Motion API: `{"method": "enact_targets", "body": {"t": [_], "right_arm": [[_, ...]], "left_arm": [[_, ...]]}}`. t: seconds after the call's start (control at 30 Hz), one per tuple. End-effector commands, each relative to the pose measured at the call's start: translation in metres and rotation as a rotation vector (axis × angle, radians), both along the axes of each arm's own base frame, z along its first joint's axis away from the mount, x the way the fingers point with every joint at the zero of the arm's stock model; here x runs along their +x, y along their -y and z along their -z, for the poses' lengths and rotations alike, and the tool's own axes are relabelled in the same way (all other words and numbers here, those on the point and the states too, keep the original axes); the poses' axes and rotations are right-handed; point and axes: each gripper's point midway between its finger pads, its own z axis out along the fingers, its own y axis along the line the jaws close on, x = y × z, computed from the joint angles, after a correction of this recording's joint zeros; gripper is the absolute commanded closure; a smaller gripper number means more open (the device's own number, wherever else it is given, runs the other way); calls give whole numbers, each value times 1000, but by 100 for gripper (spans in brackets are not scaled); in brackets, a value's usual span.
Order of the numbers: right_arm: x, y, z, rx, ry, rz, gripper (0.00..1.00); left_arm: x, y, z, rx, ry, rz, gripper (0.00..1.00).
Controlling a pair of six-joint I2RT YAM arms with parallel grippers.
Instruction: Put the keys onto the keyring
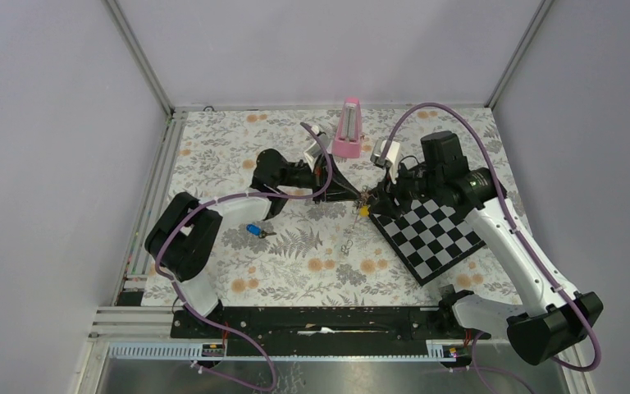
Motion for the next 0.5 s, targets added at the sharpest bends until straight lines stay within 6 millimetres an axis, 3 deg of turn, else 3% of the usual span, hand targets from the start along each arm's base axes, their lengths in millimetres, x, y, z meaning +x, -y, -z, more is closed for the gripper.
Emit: {"method": "enact_targets", "body": {"t": [0.0,0.13,0.23,0.3,0.47], "right_arm": [[-9,-9,-6,57,25,-74,44],[-12,-15,-8,90,23,-111,42],[-12,-18,-7,105,19,-128,46],[-13,-20,-7,118,17,-139,53],[-14,-22,-5,131,10,-142,83]], "left_arm": [[-7,-6,-40,-125,47,-25,100],[-8,-8,-42,-144,19,-32,100],[-7,-8,-44,-155,-1,-41,100],[-7,-9,-45,-162,-9,-46,100],[-6,-10,-46,-173,-28,-68,100]]}}
